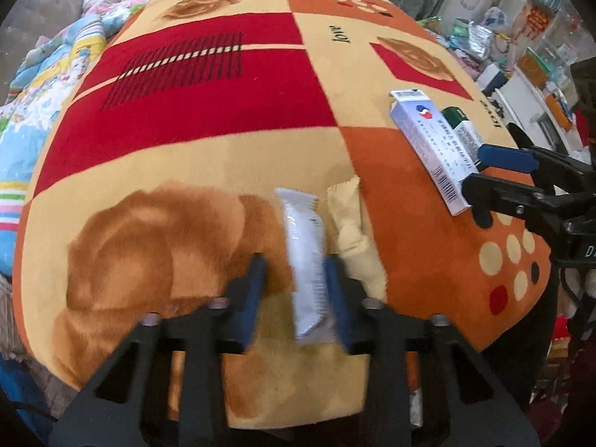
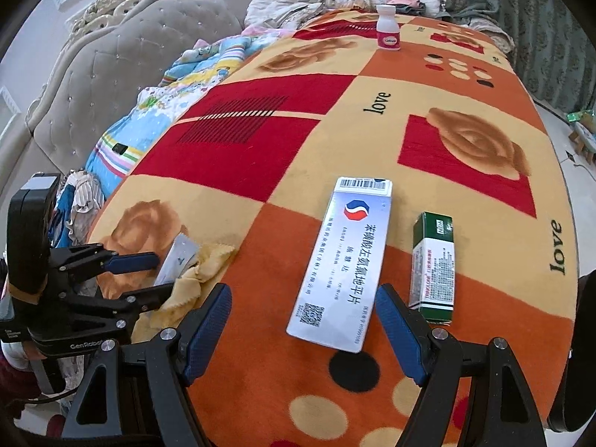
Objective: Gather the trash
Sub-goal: 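Grasp the white sachet with the left tool while the right tool grasps the white medicine box, then carry the sachet and medicine box over the black bin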
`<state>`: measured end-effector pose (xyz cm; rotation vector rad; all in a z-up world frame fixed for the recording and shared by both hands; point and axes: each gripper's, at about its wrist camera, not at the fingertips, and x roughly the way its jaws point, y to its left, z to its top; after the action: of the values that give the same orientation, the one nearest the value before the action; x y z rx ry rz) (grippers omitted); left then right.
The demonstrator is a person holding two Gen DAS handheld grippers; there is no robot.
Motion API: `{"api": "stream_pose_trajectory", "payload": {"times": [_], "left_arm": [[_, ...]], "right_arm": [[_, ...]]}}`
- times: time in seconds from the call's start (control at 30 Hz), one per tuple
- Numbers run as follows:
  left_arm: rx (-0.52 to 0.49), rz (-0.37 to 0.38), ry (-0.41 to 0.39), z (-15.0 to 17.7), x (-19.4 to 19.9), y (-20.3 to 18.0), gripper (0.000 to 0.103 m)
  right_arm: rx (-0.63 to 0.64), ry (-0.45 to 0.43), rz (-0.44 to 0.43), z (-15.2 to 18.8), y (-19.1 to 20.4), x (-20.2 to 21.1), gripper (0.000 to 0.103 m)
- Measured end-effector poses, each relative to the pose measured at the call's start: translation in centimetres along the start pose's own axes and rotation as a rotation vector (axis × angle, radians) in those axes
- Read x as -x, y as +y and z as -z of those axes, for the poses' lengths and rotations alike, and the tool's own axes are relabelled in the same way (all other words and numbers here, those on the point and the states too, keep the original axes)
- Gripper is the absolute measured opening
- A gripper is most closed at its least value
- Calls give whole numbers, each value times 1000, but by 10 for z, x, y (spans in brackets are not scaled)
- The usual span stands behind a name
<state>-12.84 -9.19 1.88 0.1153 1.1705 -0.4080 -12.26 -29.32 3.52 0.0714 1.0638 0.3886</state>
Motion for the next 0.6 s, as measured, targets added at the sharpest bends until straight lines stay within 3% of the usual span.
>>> {"api": "stream_pose_trajectory", "payload": {"times": [0.07, 0.27, 0.47, 0.6], "left_arm": [[9, 6, -2, -2, 3, 5, 15], [102, 13, -37, -9, 13, 35, 15], [107, 49, -52, -11, 16, 32, 15], [97, 72, -58, -16, 15, 22, 15]], "right_arm": [[4, 1, -1, -1, 2, -1, 77], [-14, -6, 14, -8, -3, -12, 77], [-38, 8, 79, -24, -12, -38, 77], [-6, 6, 141, -28, -10, -49, 63]]}}
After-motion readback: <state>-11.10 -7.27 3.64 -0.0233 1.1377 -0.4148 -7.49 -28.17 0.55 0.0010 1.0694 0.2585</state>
